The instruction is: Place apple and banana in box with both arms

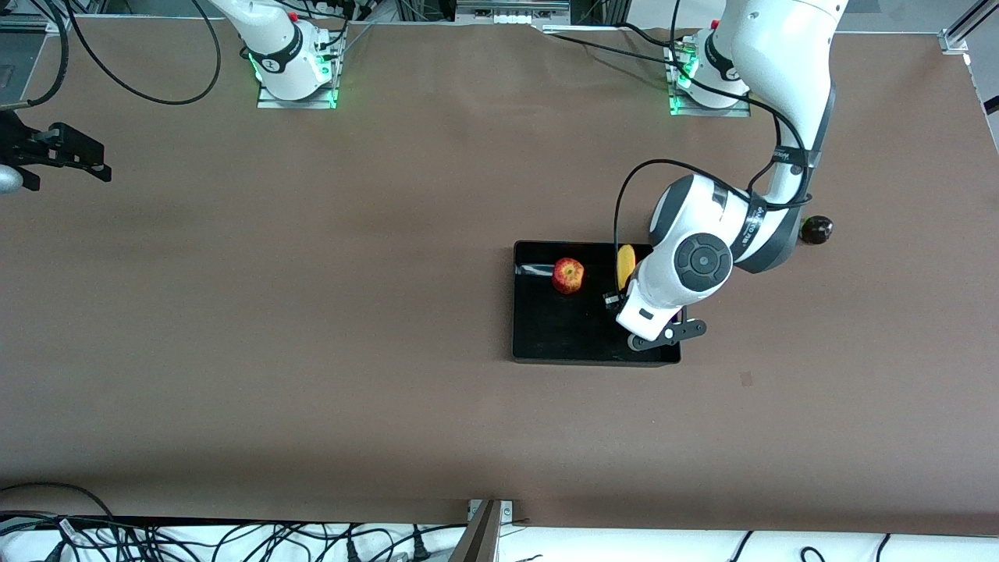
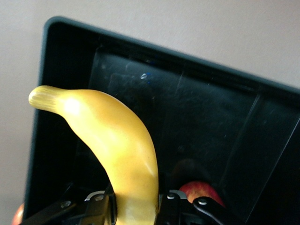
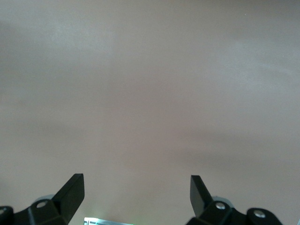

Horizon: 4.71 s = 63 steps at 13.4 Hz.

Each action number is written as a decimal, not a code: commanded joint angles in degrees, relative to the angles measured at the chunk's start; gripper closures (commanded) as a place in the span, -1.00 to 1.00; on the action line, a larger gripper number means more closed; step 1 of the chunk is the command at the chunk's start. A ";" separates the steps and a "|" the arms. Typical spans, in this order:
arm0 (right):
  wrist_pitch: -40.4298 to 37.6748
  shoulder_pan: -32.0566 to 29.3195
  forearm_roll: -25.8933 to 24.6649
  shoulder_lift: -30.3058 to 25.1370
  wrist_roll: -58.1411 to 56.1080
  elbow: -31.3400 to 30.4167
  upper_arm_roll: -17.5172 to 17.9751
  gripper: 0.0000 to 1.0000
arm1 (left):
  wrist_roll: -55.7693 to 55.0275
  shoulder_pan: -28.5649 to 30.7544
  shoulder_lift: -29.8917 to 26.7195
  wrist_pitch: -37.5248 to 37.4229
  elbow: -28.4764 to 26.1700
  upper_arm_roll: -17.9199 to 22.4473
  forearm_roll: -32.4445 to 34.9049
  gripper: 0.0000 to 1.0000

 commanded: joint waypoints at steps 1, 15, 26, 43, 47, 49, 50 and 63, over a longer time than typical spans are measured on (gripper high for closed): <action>-0.37 -0.33 1.09 0.02 0.24 0.48 0.14 -1.00 | -1.50 -1.04 2.78 1.28 2.31 0.31 -1.26 1.00; -0.46 -0.33 1.09 0.02 0.24 0.48 0.06 -1.00 | -1.94 -1.13 7.97 7.77 2.04 0.31 -0.30 1.00; -0.54 -0.42 1.09 0.02 0.33 0.48 0.06 -1.00 | -1.59 -1.13 9.73 9.45 1.95 0.31 -0.03 0.69; -0.63 -0.42 1.09 -0.07 0.33 0.48 -0.03 -1.00 | -1.86 -1.13 5.60 -2.13 3.35 0.23 1.20 -1.00; -0.63 -0.42 1.09 0.02 0.33 0.48 -0.03 -1.00 | -1.59 -1.13 3.23 -11.62 6.43 0.22 1.11 -1.00; -0.63 -0.42 1.09 -0.07 0.33 0.48 -0.03 -1.00 | -1.07 -0.78 1.83 -15.57 7.23 0.14 1.20 -1.00; -0.63 -0.42 1.09 -0.07 0.33 0.48 -0.03 -1.00 | 0.07 -0.43 0.34 -17.51 7.14 0.22 1.20 -1.00; -0.63 -0.33 1.09 -0.07 0.33 0.48 -0.03 -1.00 | 22.56 15.82 -25.06 -35.11 7.32 1.89 1.02 -1.00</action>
